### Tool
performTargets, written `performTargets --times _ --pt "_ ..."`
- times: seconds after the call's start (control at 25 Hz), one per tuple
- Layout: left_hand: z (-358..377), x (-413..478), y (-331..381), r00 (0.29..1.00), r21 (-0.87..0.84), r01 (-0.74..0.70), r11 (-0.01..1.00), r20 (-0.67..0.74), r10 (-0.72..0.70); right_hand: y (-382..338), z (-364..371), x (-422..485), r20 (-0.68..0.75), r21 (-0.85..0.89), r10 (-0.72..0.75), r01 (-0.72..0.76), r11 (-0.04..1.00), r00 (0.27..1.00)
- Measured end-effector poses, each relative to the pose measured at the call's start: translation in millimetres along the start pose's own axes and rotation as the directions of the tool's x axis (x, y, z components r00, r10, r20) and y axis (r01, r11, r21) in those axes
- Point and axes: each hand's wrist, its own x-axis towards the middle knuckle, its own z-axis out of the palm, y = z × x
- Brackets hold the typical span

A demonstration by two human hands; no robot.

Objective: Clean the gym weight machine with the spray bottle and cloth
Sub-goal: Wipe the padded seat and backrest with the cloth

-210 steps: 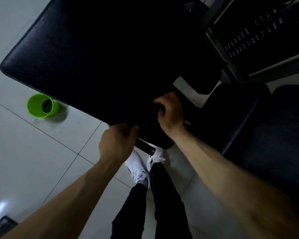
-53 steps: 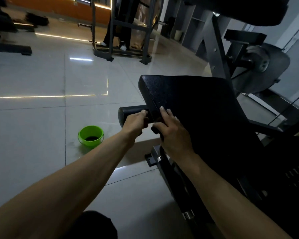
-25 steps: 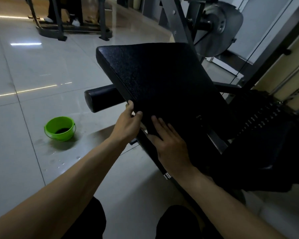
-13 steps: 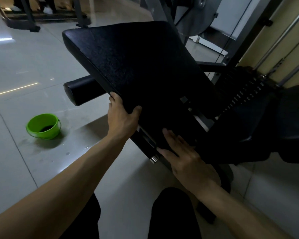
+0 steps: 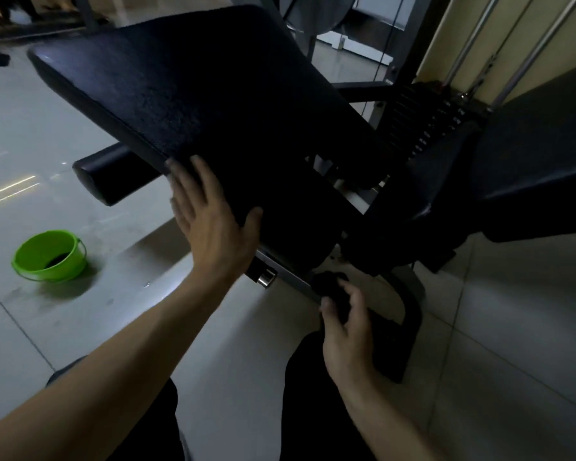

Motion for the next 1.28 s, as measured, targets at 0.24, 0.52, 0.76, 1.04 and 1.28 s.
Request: performTargets --times 0.24,0.52,0.76,1.04,1.28 --pt "28 -17 1 0.815 0.294 -0.575 0.763 0.285 0.504 -49 56 4 0.166 0.635 0.612 -0.558 0.534 0.773" --pt "33 -16 -5 0.811 0.305 -0.585 0.751 0.244 0.532 -79 37 34 0.168 0.616 0.627 -0.577 0.536 0.761" --pt "35 -15 -7 0.806 0.314 -0.592 0.743 0.24 0.541 -68 41 53 0.086 0.632 0.636 -0.536 0.56 0.767" --pt "30 -16 -9 0.791 0.264 -0.611 0.746 0.251 0.558 -69 41 -35 0.102 0.309 0.442 -0.451 0.838 0.891" --pt "-27 12 -30 0.966 0.077 -0.203 0.976 -0.149 0.213 -105 35 20 0.004 0.13 -0.467 0.463 0.877 0.884"
